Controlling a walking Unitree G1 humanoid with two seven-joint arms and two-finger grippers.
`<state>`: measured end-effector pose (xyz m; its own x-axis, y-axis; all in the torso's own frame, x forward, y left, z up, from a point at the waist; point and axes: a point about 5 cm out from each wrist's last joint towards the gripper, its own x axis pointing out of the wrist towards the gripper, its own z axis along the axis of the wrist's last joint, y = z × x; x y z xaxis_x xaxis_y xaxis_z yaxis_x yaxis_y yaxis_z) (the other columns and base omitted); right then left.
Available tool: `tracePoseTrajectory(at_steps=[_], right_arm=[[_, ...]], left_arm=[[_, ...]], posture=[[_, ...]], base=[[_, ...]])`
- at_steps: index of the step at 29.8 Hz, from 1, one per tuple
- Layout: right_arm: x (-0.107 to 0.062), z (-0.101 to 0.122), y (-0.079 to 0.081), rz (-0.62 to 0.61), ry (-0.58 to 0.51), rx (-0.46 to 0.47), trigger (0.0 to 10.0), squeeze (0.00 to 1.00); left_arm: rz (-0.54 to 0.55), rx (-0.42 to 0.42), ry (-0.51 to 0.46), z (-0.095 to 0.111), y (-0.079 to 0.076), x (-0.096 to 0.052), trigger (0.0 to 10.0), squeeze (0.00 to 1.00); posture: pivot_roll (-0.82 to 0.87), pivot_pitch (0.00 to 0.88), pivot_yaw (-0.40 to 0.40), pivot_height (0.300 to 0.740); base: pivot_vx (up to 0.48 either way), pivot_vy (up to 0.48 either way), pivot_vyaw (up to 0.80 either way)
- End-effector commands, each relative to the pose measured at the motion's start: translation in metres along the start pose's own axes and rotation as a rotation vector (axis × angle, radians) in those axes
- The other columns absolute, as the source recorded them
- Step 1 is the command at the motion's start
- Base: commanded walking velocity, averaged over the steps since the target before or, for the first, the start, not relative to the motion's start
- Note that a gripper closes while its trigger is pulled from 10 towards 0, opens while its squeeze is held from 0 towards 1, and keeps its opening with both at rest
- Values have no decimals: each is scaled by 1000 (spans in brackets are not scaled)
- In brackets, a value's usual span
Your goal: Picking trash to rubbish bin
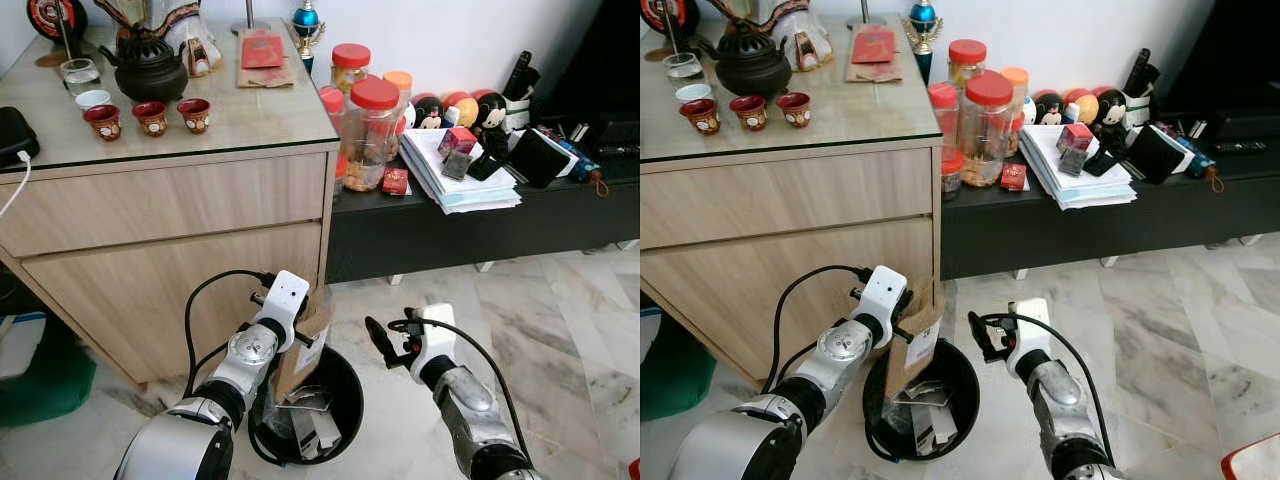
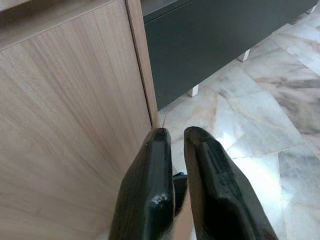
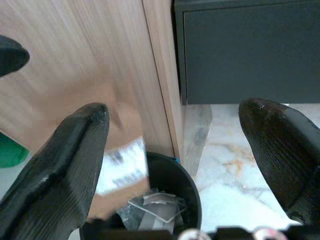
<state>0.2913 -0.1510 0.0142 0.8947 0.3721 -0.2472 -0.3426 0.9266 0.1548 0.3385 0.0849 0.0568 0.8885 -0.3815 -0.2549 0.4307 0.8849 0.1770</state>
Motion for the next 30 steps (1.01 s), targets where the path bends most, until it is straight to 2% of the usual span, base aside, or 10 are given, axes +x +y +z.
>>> tracePoseTrajectory(at_steps=[1,7,11,12,18,21,22,24,25,30], right_arm=[[1,2,2,7,-4,-5,10000,0],[1,0,5,17,3,-9,10000,0],[0,-7,5,2,34,-11,10000,0],[-1,-9,5,-5,48,-28,10000,0],[-12,-30,0,-113,127,-21,10000,0],[-13,-31,0,-121,132,-21,10000,0],[-24,-50,-5,-195,218,-1,10000,0],[-34,-64,-8,-249,279,22,10000,0],[-41,-73,-7,-266,324,21,10000,0],[-52,-89,-4,-267,426,-59,10000,0]], left_arm=[[-13,3,-2,2,1,1,10000,1000],[-14,1,3,0,3,0,10000,1000],[8,13,38,-12,6,-6,10000,1000],[32,12,53,-17,9,-9,10000,0],[218,-33,148,-54,34,-34,10000,0],[227,-33,155,-56,36,-35,10000,0],[332,-39,226,-82,49,-57,10000,0],[416,-53,293,-103,57,-77,10000,0],[447,-57,345,-118,59,-91,10000,0],[475,-66,456,-145,56,-117,10000,0]], posture=[[-146,100,-64,740],[-139,90,-62,740],[-131,72,-47,740],[-130,70,-43,740],[-107,52,-22,740],[-107,52,-22,740],[-79,58,-10,740],[-69,58,-10,740],[-62,50,-1,740],[-54,38,15,740]], base=[[0,0,0],[0,0,0],[0,0,0],[0,0,0],[0,0,0],[0,0,0],[0,0,0],[0,0,0],[0,0,0],[0,0,0]])
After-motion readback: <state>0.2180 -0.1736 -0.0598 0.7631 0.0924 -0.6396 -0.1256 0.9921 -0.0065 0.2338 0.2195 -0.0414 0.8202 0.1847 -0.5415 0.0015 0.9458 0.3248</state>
